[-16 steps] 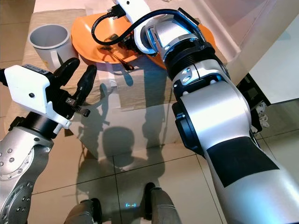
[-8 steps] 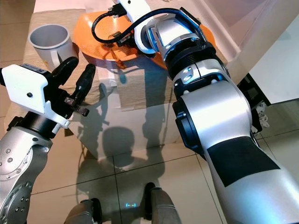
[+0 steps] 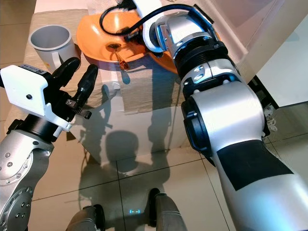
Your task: Setting the table
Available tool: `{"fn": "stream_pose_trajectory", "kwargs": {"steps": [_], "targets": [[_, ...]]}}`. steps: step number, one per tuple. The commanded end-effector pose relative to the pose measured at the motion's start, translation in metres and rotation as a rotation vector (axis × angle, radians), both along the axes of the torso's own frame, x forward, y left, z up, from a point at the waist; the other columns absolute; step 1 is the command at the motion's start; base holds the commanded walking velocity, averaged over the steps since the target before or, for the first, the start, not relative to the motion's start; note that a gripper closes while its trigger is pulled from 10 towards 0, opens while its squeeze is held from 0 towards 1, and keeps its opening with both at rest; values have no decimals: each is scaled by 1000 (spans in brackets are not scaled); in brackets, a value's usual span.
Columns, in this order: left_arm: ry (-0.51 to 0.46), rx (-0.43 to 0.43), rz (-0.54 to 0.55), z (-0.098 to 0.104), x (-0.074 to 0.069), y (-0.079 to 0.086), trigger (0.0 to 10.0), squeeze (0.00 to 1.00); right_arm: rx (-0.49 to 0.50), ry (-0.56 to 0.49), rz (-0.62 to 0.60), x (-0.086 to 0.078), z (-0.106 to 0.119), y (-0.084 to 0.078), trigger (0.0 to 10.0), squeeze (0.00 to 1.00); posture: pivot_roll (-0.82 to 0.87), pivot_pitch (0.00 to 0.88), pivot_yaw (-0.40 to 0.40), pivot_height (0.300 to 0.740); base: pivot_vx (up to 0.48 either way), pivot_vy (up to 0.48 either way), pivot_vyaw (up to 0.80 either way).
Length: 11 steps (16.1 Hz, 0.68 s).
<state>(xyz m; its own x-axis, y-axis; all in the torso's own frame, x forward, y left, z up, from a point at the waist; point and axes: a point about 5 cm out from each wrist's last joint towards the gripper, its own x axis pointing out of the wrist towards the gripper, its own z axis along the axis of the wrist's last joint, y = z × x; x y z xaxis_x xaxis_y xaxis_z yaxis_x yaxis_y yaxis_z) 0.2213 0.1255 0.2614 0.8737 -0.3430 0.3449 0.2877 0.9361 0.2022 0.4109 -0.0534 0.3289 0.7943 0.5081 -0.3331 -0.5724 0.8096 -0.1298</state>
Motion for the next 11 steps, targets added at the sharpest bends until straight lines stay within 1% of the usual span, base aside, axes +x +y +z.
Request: {"fn": "stream_pose_trajectory", "kwargs": {"steps": [1,2,3,4,5,6,7,8,9,10,11], "targets": [[-21,-6,-5,5,-4,-1,10000,0,55,-82,-21,-1,26,-1,0,0,-73,221,-81,740,0,0,0],[-22,-6,-5,5,-4,-1,10000,0,80,-99,-25,-1,32,-1,0,0,-70,220,-81,740,0,0,0],[-23,-6,-5,6,-4,-1,10000,0,112,-126,-28,-2,38,0,902,0,-71,217,-80,740,0,0,0],[-26,-10,-4,6,-3,0,10000,0,156,-165,-37,-2,45,0,10000,0,-69,212,-79,740,0,0,0],[-29,-16,3,7,-2,1,10000,0,259,-250,-43,-3,58,0,10000,0,-69,204,-74,740,0,0,0],[-31,-24,17,7,0,3,10000,0,344,-307,-32,-4,67,0,10000,0,-69,202,-73,740,0,0,0],[-29,-33,47,6,3,6,10000,0,427,-406,-35,-6,75,-3,10000,0,-69,193,-70,740,0,0,0],[-22,-46,118,4,9,13,10000,0,507,-503,-26,-8,77,-7,10000,0,-68,185,-69,740,0,0,0],[-15,-70,203,2,16,23,10000,0,631,-547,-13,-11,70,-11,10000,0,-66,172,-64,740,0,0,0],[-14,-88,247,1,18,29,10000,0,704,-552,-12,-14,63,-15,10000,0,-65,169,-63,740,0,0,0],[-11,-166,318,0,21,42,10000,0,848,-529,-3,-21,47,-22,10000,0,-62,161,-63,740,0,0,0]]}}
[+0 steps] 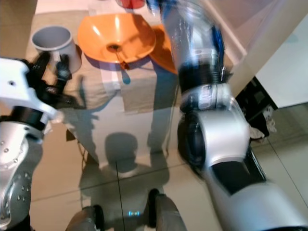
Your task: Setting the table
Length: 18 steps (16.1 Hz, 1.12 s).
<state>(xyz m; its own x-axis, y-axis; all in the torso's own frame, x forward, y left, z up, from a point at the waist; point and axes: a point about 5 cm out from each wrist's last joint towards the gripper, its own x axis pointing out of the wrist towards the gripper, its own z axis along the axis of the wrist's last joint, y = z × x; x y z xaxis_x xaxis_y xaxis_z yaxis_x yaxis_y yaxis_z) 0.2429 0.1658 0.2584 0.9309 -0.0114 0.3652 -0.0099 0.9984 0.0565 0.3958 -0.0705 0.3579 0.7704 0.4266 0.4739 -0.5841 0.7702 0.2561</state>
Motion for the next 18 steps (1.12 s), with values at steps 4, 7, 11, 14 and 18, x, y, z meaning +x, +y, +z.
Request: {"fn": "stream_pose_trajectory", "kwargs": {"steps": [4,7,11,14,18], "targets": [[-52,-124,-11,-6,-5,15,10000,0,199,-31,195,-38,-34,0,10000,0,-49,130,-56,740,0,0,0],[-29,-251,-87,-24,-11,20,10000,0,327,22,539,-84,-79,18,10000,0,-44,102,-38,740,0,0,0],[-49,-350,-170,-39,-21,25,10000,0,222,148,685,-115,-128,25,10000,0,-35,71,-39,740,0,-313,0],[-12,-381,-208,-53,-19,23,10000,0,161,180,669,-115,-141,29,10000,0,-31,63,-33,740,0,-431,0],[108,-383,-267,-88,-13,11,10000,0,115,195,647,-115,-151,34,10000,0,-38,56,-22,740,0,-431,0]]}}
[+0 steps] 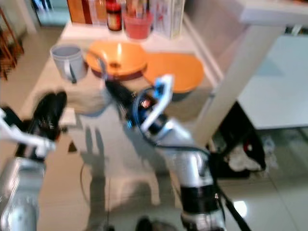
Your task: Setting the table
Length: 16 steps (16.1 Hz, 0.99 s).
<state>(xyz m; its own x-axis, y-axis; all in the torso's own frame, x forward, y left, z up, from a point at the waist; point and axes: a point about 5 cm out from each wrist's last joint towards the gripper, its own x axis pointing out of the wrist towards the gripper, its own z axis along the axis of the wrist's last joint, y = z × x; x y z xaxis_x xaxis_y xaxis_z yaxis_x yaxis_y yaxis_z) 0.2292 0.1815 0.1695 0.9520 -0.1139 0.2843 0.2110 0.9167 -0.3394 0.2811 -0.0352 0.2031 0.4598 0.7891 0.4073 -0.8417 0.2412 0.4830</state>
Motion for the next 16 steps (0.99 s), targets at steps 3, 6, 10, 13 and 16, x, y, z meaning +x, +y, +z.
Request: {"fn": "stream_pose_trajectory", "kwargs": {"steps": [3,6,10,13,16], "targets": [[5,4,-68,-6,5,-16,10000,0,6,-34,20,-2,-3,-1,10000,0,-44,54,-11,740,0,-431,517],[13,23,-115,-12,9,-24,10000,0,-44,12,-45,2,-20,-2,10000,0,-49,35,4,740,0,-433,513],[16,47,-136,-18,13,-29,10000,0,-81,32,-133,8,-31,-6,10000,0,-55,27,10,740,0,-432,0],[4,58,-145,-17,16,-32,10000,0,-81,43,-161,12,-35,-7,10000,0,-60,25,12,740,0,-433,0],[-3,63,-146,-17,20,-31,10000,0,-84,50,-181,14,-40,-8,10000,0,-73,21,19,740,0,-431,0]]}}
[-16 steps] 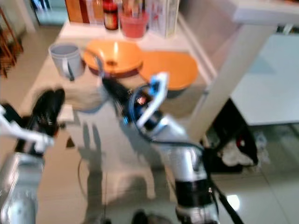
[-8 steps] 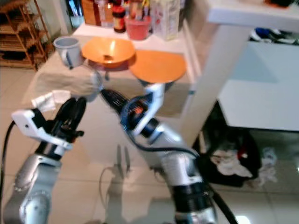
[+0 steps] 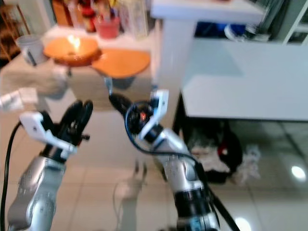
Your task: Setting the table
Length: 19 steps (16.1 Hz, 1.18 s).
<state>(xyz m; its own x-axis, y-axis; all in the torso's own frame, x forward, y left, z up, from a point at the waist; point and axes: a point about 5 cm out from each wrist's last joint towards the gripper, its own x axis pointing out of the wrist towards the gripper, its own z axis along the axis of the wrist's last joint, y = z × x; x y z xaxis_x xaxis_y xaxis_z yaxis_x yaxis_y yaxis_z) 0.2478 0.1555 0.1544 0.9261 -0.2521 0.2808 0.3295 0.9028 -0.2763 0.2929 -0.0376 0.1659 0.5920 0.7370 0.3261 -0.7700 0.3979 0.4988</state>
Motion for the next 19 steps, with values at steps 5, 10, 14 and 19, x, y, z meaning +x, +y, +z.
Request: {"fn": "stream_pose_trajectory", "kwargs": {"steps": [5,10,14,19], "targets": [[-10,-2,-26,2,6,-4,10000,0,-3,8,-53,5,-4,-6,10000,0,-88,19,32,740,0,-431,0],[-85,-22,-9,24,10,3,10000,0,18,-4,-83,13,8,-7,10000,0,-89,28,25,740,0,-432,0],[-63,-23,-19,18,10,-2,10000,0,-2,43,-131,18,-3,-15,10000,0,-92,30,23,740,0,-431,533],[-52,-23,-27,15,10,-4,10000,0,5,70,-184,23,-4,-20,10000,0,-98,31,23,740,0,-431,146]]}}
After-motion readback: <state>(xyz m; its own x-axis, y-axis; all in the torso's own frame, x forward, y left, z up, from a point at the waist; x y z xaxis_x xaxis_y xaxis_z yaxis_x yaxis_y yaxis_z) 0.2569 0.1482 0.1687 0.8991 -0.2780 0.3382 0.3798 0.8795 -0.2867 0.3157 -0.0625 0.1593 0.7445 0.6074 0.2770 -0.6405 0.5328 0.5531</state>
